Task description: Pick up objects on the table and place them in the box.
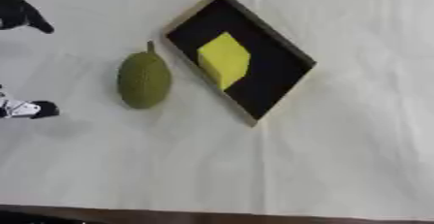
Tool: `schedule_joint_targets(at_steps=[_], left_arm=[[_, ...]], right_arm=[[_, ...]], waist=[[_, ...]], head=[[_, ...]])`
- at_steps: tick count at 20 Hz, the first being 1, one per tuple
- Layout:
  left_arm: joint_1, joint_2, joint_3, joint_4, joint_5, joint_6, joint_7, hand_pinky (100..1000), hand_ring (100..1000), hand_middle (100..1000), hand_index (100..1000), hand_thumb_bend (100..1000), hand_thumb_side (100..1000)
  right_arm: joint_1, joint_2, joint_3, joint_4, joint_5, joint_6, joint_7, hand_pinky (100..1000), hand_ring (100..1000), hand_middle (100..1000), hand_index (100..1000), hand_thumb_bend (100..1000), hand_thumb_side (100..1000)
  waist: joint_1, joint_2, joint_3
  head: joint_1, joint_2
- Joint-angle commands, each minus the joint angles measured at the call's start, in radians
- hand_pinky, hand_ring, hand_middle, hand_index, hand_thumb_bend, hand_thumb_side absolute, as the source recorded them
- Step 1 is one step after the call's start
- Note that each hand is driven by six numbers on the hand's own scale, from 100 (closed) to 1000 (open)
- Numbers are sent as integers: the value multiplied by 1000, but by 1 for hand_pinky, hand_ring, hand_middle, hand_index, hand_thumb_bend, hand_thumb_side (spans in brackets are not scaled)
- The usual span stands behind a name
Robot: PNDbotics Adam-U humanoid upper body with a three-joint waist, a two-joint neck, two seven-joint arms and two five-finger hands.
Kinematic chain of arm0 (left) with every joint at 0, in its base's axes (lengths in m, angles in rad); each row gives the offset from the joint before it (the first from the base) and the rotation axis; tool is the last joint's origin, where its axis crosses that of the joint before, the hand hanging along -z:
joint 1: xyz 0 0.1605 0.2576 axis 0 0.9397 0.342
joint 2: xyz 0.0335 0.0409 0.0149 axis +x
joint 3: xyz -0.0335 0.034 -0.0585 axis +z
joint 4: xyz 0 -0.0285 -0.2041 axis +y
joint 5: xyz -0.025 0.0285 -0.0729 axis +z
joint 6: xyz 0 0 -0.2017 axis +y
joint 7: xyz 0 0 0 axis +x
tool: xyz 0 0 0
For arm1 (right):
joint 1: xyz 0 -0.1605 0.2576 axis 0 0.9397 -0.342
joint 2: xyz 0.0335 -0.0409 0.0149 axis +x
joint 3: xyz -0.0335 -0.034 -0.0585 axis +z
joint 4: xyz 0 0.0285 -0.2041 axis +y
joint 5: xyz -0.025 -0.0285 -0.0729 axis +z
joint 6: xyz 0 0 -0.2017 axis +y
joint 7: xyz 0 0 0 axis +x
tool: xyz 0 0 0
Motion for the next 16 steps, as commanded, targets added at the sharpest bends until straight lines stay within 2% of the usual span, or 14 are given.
schedule_joint_targets(at_steps=[1, 11, 16], left_arm=[[-38, -1, -16, -14, 16, 25, -29, 871, 837, 796, 868, 691, 512], [-153, -88, -92, 33, 40, 22, -90, 876, 848, 809, 882, 678, 508], [-202, -130, -121, 44, 28, 5, -111, 878, 850, 812, 881, 685, 499]], right_arm=[[-10, -18, -16, -14, 8, 8, -2, 805, 732, 678, 814, 100, 639], [-10, -6, -24, -14, 4, 27, -13, 802, 722, 669, 810, 100, 634], [-12, -1, -30, -14, -1, 30, -23, 800, 718, 665, 808, 100, 628]], waist=[[7, -30, -1], [19, -35, -7], [22, -38, -7]], head=[[-1, 14], [7, 28], [-26, 0]])
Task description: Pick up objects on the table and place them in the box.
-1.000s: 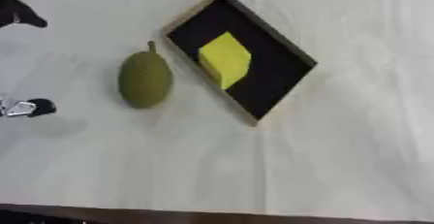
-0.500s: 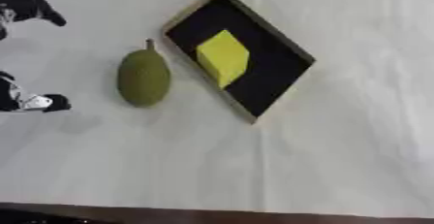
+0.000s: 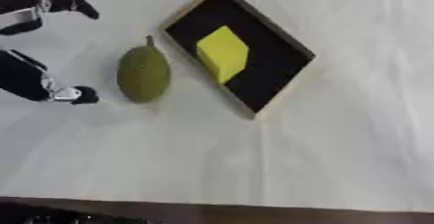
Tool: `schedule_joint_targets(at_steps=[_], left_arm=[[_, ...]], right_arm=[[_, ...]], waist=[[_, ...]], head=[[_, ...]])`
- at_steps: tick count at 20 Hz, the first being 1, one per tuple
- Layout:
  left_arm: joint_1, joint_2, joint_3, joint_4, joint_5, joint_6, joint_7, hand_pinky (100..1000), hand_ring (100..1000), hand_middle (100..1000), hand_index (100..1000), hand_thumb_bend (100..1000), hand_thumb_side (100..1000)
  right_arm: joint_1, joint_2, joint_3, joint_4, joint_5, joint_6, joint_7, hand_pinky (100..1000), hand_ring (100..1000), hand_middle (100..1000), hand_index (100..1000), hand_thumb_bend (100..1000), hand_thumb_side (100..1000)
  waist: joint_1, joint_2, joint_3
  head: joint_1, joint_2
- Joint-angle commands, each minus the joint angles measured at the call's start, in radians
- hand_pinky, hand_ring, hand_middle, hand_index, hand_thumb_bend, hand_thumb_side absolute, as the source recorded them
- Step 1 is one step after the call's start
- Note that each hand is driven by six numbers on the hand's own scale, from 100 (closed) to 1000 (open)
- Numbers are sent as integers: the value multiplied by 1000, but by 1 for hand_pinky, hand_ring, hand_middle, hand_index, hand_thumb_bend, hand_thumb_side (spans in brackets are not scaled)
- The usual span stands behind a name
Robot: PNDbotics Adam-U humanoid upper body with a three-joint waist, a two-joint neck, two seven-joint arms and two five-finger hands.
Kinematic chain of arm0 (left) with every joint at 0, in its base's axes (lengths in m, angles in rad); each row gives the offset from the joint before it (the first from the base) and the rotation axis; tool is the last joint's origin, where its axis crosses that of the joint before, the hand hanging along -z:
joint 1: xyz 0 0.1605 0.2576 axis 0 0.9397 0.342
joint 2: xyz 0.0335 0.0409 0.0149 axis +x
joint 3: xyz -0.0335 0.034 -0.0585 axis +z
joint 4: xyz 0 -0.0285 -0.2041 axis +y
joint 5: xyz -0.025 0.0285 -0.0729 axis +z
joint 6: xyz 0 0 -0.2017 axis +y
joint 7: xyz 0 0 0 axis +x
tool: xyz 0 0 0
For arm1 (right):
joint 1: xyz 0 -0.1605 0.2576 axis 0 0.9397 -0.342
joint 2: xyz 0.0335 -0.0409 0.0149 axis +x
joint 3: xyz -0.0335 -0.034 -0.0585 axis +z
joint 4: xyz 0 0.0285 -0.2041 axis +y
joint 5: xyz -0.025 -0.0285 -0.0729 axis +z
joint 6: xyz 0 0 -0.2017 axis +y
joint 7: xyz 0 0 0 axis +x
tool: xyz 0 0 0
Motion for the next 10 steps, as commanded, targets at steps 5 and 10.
schedule_joint_targets(at_steps=[5, 10], left_arm=[[-53, -15, -36, 21, -35, -30, -55, 881, 853, 818, 881, 694, 488], [-55, -18, -55, 46, -67, -56, -108, 906, 875, 847, 891, 713, 432]], right_arm=[[-14, -17, -18, -14, -5, 5, -11, 800, 716, 663, 808, 100, 627], [-17, -14, -14, -14, 2, 9, -9, 800, 715, 663, 807, 100, 630]], waist=[[6, -33, 0], [8, -32, -1]], head=[[-31, -33], [-38, -40]])
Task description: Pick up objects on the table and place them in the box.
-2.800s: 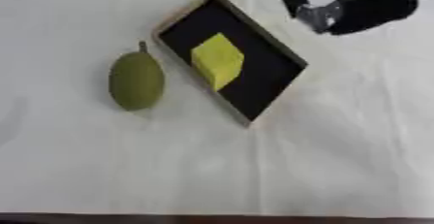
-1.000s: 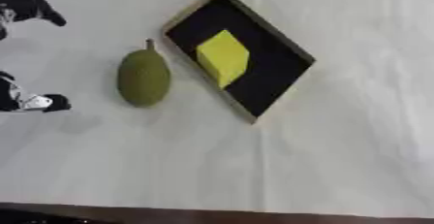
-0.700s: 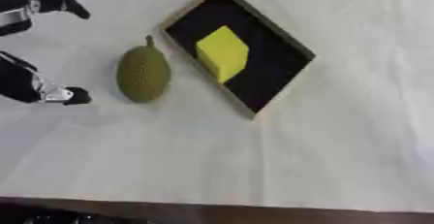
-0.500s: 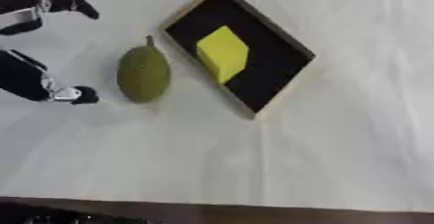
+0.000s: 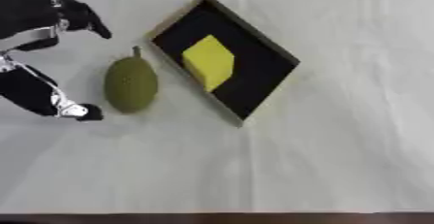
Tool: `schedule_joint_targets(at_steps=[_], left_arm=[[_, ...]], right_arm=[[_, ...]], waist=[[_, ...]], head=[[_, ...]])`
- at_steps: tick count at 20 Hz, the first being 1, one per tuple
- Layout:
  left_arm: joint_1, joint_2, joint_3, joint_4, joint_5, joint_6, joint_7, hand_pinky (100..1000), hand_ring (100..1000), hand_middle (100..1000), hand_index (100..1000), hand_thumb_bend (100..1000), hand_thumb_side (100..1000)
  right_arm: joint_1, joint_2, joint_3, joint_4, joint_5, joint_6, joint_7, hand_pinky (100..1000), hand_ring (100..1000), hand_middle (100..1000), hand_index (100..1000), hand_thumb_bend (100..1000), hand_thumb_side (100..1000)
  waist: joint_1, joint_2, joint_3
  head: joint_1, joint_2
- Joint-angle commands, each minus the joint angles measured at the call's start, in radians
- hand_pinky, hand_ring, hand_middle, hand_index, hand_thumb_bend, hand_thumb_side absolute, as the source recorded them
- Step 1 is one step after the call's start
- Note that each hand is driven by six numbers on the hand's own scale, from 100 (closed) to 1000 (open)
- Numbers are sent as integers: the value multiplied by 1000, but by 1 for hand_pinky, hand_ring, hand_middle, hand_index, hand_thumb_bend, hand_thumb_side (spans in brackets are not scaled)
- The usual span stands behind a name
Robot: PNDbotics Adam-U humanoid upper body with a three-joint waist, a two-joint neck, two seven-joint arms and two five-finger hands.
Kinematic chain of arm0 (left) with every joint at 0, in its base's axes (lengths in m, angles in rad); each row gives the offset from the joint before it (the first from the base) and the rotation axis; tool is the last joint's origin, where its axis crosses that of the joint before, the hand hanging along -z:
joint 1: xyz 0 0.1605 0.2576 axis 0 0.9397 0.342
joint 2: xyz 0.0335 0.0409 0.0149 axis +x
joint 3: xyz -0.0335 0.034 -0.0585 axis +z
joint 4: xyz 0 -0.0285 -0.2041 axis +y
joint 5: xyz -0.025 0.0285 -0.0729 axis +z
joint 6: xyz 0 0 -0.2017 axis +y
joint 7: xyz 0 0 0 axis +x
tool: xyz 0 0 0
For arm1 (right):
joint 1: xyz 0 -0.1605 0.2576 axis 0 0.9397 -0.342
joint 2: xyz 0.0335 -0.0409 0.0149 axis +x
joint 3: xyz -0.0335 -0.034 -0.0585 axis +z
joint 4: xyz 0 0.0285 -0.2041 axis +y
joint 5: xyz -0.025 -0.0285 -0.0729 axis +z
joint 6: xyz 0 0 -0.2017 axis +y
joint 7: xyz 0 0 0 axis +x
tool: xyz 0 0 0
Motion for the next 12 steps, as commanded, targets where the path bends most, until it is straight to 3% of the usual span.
schedule_joint_targets(at_steps=[1, 7, 12], left_arm=[[-14, 17, 2, 4, -18, -21, -42, 908, 877, 848, 891, 713, 420], [-9, 42, 35, -27, 27, -60, -118, 922, 888, 860, 891, 704, 395], [-5, 53, 27, -15, 25, -88, -123, 925, 893, 867, 889, 702, 245]], right_arm=[[-8, -21, -13, -14, 3, 6, -3, 800, 715, 663, 807, 100, 630], [-5, -20, -12, -14, 16, 16, -6, 800, 714, 662, 807, 100, 631], [-7, -16, -8, -14, 16, 21, -6, 800, 712, 660, 804, 100, 634]], waist=[[3, -27, 0], [7, -24, 8], [9, -23, 10]], head=[[-6, -14], [-19, -16], [-19, -15]])
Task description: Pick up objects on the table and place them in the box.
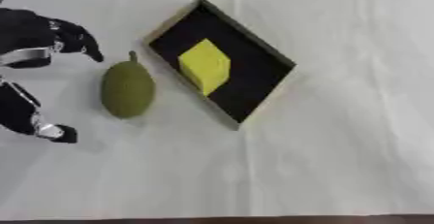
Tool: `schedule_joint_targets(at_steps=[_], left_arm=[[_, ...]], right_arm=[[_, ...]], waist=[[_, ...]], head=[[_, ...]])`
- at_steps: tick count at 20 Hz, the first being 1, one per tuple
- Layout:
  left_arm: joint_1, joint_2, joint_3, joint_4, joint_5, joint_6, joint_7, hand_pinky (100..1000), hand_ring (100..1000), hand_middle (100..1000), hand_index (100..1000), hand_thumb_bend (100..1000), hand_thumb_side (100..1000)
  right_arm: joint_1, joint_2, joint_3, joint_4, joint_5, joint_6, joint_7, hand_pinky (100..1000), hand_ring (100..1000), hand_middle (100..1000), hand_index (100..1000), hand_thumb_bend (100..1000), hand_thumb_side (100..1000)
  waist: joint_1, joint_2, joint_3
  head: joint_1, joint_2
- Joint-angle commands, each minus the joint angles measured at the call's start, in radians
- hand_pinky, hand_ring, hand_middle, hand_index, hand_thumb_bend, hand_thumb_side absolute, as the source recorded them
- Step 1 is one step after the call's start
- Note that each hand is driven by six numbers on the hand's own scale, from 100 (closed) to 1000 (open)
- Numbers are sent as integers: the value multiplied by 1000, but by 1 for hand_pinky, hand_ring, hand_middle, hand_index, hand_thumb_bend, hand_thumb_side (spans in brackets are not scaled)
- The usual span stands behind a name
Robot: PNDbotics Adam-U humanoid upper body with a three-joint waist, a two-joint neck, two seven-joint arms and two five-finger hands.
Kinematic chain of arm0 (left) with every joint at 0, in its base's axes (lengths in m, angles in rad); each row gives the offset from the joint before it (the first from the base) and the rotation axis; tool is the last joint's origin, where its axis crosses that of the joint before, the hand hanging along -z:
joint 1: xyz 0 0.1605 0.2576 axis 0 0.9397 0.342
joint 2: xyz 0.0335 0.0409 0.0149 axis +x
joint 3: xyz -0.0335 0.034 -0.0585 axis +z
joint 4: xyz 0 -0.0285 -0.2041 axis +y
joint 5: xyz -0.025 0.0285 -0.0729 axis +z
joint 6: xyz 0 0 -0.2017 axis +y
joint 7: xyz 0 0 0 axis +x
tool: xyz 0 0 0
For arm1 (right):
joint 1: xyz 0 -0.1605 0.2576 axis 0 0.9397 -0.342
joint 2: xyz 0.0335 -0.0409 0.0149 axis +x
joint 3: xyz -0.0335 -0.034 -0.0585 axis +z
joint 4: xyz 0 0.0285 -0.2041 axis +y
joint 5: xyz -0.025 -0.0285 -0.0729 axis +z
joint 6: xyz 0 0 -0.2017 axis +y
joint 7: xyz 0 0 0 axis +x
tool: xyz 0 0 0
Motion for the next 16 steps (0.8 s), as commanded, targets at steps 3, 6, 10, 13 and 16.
schedule_joint_targets(at_steps=[3, 6, 10, 13, 16], left_arm=[[-11, 24, -7, 33, -24, -25, -4, 925, 894, 867, 886, 704, 222], [-19, 10, -25, 70, -36, -36, -4, 924, 893, 866, 884, 702, 217], [-28, -7, -45, 111, -41, -49, -4, 920, 891, 861, 882, 695, 214], [-34, -18, -51, 136, -46, -53, -4, 910, 885, 848, 878, 689, 200], [-40, -40, -55, 169, -67, -51, -4, 902, 878, 837, 874, 688, 184]], right_arm=[[-10, -14, -9, -14, 7, 2, 0, 800, 713, 660, 804, 100, 634], [-10, -11, -10, -14, 6, 1, -1, 800, 712, 659, 804, 100, 635], [-11, -7, -9, -14, 5, 3, -1, 800, 711, 658, 800, 100, 639], [-12, -5, -8, -14, 4, 3, -1, 800, 702, 657, 799, 100, 641], [-13, -1, -7, -14, 2, 3, 1, 800, 701, 657, 799, 100, 642]], waist=[[0, -23, -4], [0, -23, -7], [0, -20, -8], [0, -20, -7], [-1, -20, -10]], head=[[1, -9], [5, -8], [9, -7], [10, -6], [10, -6]])
